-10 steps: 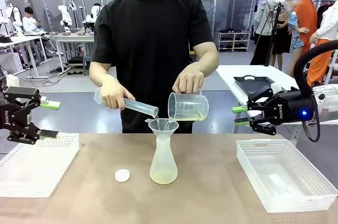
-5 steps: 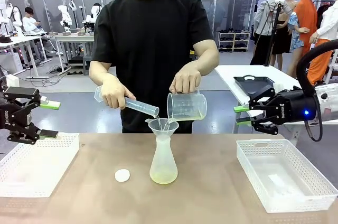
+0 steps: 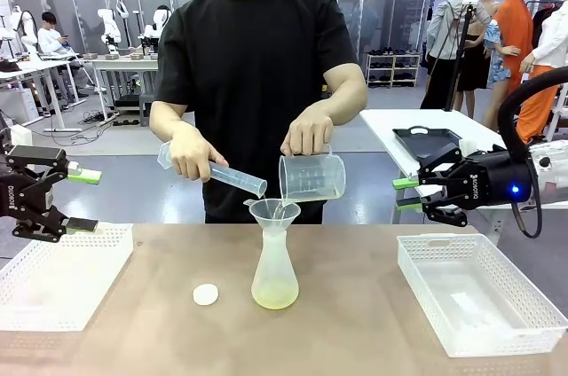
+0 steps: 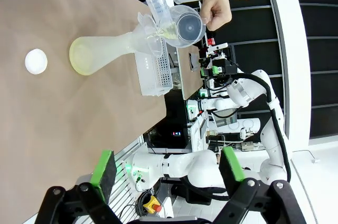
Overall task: Prepare the solutions needed for the experiment.
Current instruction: Once the solution is in the Big flask , pick up the Plastic Funnel and place it back into the right Organizing basket.
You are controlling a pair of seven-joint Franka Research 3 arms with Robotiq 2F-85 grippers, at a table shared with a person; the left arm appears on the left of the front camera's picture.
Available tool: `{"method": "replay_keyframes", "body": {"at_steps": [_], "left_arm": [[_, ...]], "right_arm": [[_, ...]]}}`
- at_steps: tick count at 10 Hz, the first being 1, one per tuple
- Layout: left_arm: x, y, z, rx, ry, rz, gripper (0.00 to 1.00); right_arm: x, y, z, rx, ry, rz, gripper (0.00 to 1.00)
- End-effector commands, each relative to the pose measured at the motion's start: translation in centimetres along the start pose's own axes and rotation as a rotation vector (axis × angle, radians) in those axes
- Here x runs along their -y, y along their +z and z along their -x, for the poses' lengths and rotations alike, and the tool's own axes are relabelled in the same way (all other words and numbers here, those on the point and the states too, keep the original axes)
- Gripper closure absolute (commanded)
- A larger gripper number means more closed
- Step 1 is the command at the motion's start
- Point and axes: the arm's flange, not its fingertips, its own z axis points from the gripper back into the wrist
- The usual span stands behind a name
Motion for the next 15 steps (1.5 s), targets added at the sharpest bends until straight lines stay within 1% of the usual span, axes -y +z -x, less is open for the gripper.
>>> {"method": "replay_keyframes", "body": {"at_steps": [1, 5, 6, 7, 8, 9, 10, 11, 13, 15], "left_arm": [[0.17, -0.20, -0.17, 0.002, -0.002, 0.023, 0.00], [0.17, -0.20, -0.17, 0.002, -0.002, 0.023, 0.00], [0.17, -0.20, -0.17, 0.002, -0.002, 0.023, 0.00], [0.17, -0.20, -0.17, 0.002, -0.002, 0.023, 0.00], [0.17, -0.20, -0.17, 0.002, -0.002, 0.023, 0.00], [0.17, -0.20, -0.17, 0.002, -0.002, 0.023, 0.00], [0.17, -0.20, -0.17, 0.002, -0.002, 0.023, 0.00], [0.17, -0.20, -0.17, 0.002, -0.002, 0.023, 0.00], [0.17, -0.20, -0.17, 0.002, -0.002, 0.023, 0.00], [0.17, -0.20, -0.17, 0.002, -0.002, 0.023, 0.00]], "right_arm": [[-0.02, -0.04, 0.35, 0.007, 0.006, 0.001, 0.65], [-0.02, -0.04, 0.35, 0.007, 0.006, 0.001, 0.65], [0.00, 0.00, 0.00, 0.000, 0.000, 0.000, 0.61], [0.02, 0.00, 0.05, -0.003, 0.006, -0.008, 0.45], [0.08, 0.01, 0.05, -0.001, 0.005, -0.017, 0.41], [0.15, -0.04, 0.04, 0.000, 0.003, -0.018, 0.26], [0.20, -0.10, -0.01, 0.000, 0.004, -0.018, 0.22], [0.22, -0.18, -0.01, -0.005, 0.005, -0.015, 0.06], [0.25, -0.39, 0.03, -0.012, 0.003, 0.007, 0.00], [0.07, -0.04, -0.01, -0.001, -0.002, 0.000, 0.00]]}}
